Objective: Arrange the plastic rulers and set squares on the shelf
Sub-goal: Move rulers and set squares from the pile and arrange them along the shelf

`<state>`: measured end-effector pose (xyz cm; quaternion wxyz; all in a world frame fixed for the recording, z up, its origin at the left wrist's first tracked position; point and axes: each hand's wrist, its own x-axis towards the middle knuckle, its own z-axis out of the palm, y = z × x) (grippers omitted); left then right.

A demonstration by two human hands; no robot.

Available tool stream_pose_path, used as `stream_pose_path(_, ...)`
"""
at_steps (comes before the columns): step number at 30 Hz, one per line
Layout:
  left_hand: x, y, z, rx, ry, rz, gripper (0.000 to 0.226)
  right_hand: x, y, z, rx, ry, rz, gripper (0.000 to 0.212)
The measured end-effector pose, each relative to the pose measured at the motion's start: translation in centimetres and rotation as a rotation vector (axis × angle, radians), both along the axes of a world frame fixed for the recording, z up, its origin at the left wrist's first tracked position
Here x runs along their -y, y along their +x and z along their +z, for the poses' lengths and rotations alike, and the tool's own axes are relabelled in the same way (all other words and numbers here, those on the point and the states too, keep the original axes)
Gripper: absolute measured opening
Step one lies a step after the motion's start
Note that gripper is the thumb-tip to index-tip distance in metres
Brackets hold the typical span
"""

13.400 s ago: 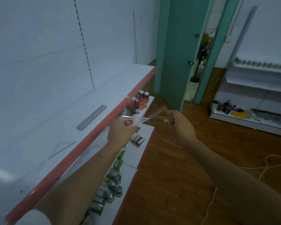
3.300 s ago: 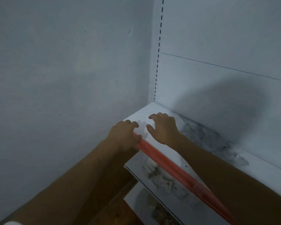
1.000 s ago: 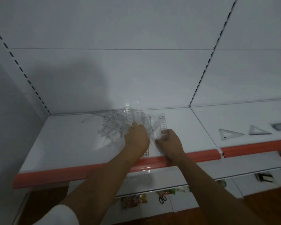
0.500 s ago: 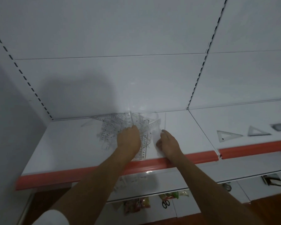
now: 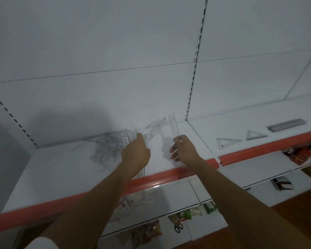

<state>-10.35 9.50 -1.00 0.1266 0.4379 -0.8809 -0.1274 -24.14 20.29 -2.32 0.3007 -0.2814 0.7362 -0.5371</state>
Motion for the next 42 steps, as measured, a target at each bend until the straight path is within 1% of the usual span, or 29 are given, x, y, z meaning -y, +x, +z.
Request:
stream_pose_path(2,-0.4,-1.1,0.8,-0.051,0.003,-0.058,0.032,-2.4,-1.4,0.9,-0.037,0.000,-0.080,0.008)
stream_pose_path(4,-1.3,-2.8,1.5,-0.094,0.014,-0.108,0.034,-5.5,-2.8,1.7,-0.027,-0.010,-0.156,0.009)
stream_pose_path(6,-2.9,-4.6,1.8,-0.122,0.042,-0.167,0.027,-9.0,-3.9,2.4,-0.043,-0.009,-0.243,0.011)
stream_pose_path(8,-5.3,-6.5,1.6,-0.144,0.079,-0.235,0.024,-12.8,-4.8,2.6,-0.122,0.053,-0.326,0.012)
stream_pose_path(11,-9.7,-9.6,0.5,-0.181,0.140,-0.362,0.025,-19.2,-5.9,2.3,-0.260,0.202,-0.458,0.016)
stream_pose_path(14,-14.5,-12.3,0.0,-0.197,0.195,-0.459,0.028,-25.6,-6.9,2.3,-0.303,0.309,-0.583,0.022)
stream_pose_path(17,-18.9,-15.0,0.0,-0.196,0.201,-0.600,0.029,-31.1,-7.6,2.5,-0.284,0.327,-0.656,0.031)
stream_pose_path(19,-21.6,-16.9,0.2,-0.218,0.192,-0.681,0.030,-34.4,-8.3,2.3,-0.322,0.335,-0.695,0.032)
stream_pose_path(21,-24.5,-19.1,0.3,-0.231,0.183,-0.730,0.037,-37.5,-9.3,2.0,-0.376,0.370,-0.725,0.031)
stream_pose_path(24,-29.3,-22.8,0.3,-0.222,0.146,-0.754,0.040,-42.5,-12.0,1.6,-0.389,0.398,-0.762,0.030)
stream_pose_path(27,-34.6,-26.8,0.7,-0.088,0.081,-0.756,0.038,-47.9,-15.3,1.9,-0.408,0.396,-0.787,0.032)
stream_pose_path(29,-38.1,-29.3,1.4,-0.044,0.036,-0.752,0.038,-51.4,-17.4,2.1,-0.441,0.410,-0.812,0.031)
stream_pose_path(33,-43.4,-33.2,1.5,-0.029,0.053,-0.757,0.039,-56.8,-21.1,1.8,-0.435,0.409,-0.844,0.028)
stream_pose_path(37,-46.2,-37.3,0.5,-0.013,0.105,-0.777,0.037,-59.3,-24.7,1.8,-0.461,0.392,-0.853,0.026)
stream_pose_path(42,-47.8,-42.5,0.1,-0.015,0.127,-0.810,0.038,-60.0,-30.6,1.5,-0.495,0.386,-0.849,0.028)
